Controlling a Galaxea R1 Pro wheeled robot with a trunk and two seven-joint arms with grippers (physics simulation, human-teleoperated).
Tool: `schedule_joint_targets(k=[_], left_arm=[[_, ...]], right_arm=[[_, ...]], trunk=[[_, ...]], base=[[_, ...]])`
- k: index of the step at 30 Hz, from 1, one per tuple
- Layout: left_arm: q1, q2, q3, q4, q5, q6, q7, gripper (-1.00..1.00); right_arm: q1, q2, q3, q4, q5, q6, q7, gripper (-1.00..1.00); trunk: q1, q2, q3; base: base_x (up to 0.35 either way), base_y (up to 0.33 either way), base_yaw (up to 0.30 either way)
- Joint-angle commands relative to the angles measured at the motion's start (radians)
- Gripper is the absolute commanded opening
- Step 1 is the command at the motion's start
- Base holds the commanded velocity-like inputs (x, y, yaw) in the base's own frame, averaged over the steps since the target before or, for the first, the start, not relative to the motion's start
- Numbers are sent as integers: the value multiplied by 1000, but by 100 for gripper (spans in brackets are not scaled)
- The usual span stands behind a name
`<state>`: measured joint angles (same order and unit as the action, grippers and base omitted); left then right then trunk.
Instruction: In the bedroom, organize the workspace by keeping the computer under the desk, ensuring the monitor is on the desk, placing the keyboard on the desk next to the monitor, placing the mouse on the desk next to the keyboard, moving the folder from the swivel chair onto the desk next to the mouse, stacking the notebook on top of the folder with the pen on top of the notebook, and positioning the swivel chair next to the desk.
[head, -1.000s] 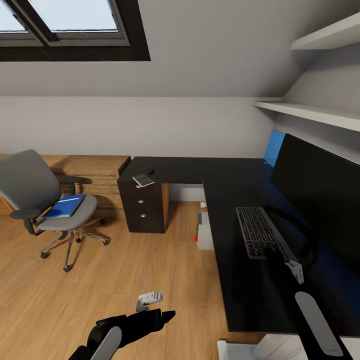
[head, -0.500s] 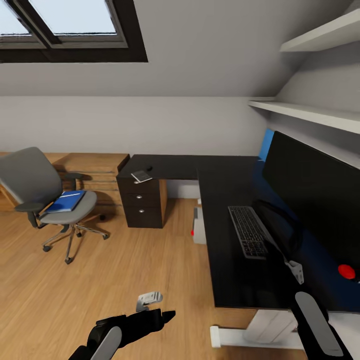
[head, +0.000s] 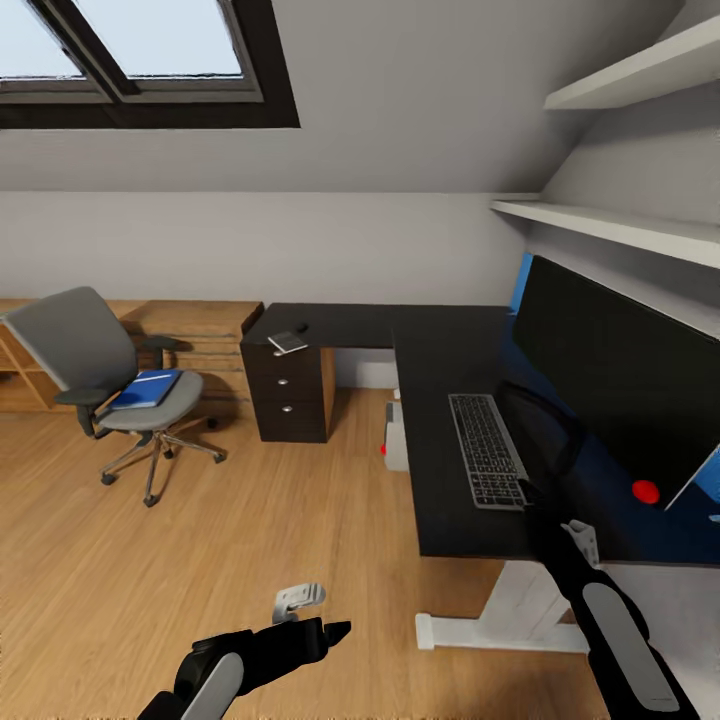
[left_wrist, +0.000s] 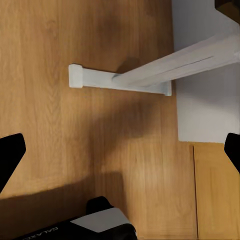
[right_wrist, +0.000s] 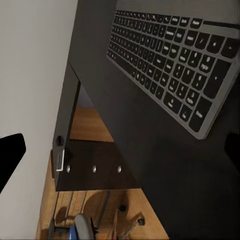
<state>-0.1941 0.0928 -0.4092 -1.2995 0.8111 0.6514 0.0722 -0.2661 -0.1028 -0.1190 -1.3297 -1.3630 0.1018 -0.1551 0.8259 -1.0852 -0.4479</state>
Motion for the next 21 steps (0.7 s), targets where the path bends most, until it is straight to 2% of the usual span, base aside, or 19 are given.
schedule_joint_targets(k=[1, 15, 18, 21], left_arm=[[-1, 1, -2, -1, 10, 2, 8, 100], [-1, 1, 0, -1, 10, 2, 7, 100], [-1, 1, 0, -1, 8, 2, 7, 100], [-1, 2, 0, -1, 7, 2, 8, 100]], right_arm=[[-1, 0, 0, -2, -6, 4, -6, 100], [-1, -1, 13, -5, -1, 4, -2, 100], [0, -2, 49, -11, 12, 3, -2, 100], [0, -4, 96, -29, 42, 1, -5, 100]], trunk=[[0, -1, -1], [0, -1, -1], [0, -1, -1], [0, -1, -1]], base=[[-120, 0, 0], [-30, 0, 0], [-2, 0, 0], [-1, 0, 0]])
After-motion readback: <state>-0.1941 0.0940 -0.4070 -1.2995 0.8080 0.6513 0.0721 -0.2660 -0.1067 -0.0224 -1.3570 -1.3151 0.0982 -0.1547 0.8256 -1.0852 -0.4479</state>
